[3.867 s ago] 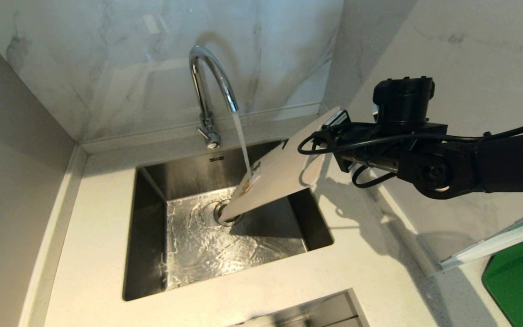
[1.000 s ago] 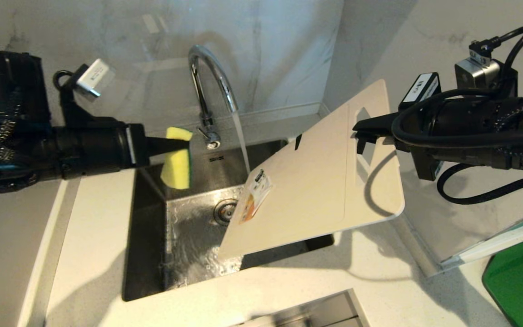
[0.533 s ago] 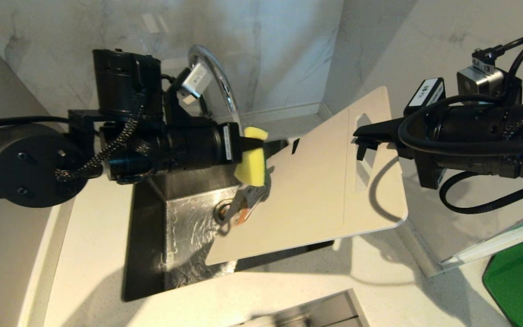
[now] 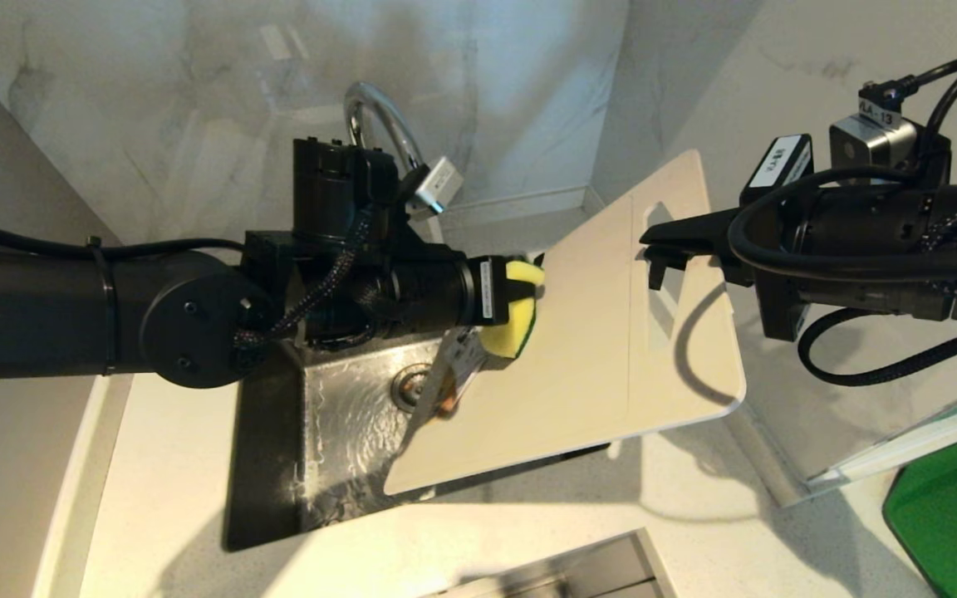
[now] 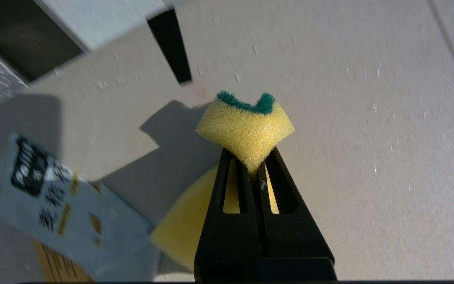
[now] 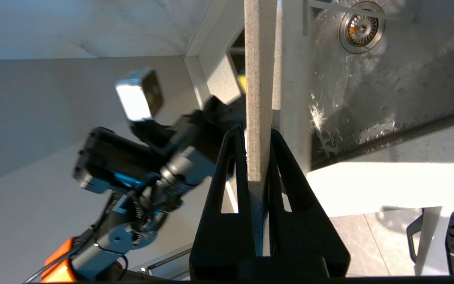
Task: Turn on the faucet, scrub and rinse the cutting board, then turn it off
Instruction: Scrub the cutting board underwater
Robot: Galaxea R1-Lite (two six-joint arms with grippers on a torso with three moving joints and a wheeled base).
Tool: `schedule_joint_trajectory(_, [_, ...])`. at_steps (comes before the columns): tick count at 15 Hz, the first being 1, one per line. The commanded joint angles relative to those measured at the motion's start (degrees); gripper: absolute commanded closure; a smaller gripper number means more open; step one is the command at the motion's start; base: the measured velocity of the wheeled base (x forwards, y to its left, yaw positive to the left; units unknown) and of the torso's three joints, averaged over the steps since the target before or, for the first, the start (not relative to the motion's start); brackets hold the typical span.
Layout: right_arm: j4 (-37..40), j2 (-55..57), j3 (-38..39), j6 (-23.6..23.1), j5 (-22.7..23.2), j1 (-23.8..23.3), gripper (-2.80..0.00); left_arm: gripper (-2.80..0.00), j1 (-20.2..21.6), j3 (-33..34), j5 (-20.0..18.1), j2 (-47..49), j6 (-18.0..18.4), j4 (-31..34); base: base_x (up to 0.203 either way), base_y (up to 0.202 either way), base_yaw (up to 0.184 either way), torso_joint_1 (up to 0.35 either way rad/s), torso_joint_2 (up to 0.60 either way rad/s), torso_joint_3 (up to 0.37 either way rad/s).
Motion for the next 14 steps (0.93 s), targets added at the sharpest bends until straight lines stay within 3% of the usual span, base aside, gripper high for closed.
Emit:
schedule_joint_trajectory(1, [-0.06,0.18,-0.47,0.57,0.15,-0.05,0.0,0.0,-1.03,2.13,-0.08,0.47,-0.72,-0.26,0.0,0.0,0.0,0.0,0.0,0.0])
schedule_joint_trajectory(5, [-0.06,-0.08,-0.64,0.57,0.15,0.01,0.0,0.0,-1.12,10.0,2.13,0.47,-0.83,-2.62,0.0,0.0,0.0,0.0,0.0,0.0])
schedule_joint_trajectory(11, [-0.06,0.18,-1.26,0.49,0.15,-0.05,0.0,0.0,2.82,26.65,3.34,0.2,-0.76,-15.55,0.0,0.0,0.0,0.0,0.0,0.0])
schedule_joint_trajectory(14, [0.02,0.36,-0.94,0.57,0.15,0.02,0.0,0.0,5.72,27.73,3.25,-1.55,-0.52,-17.31,0.0,0.0,0.0,0.0,0.0,0.0])
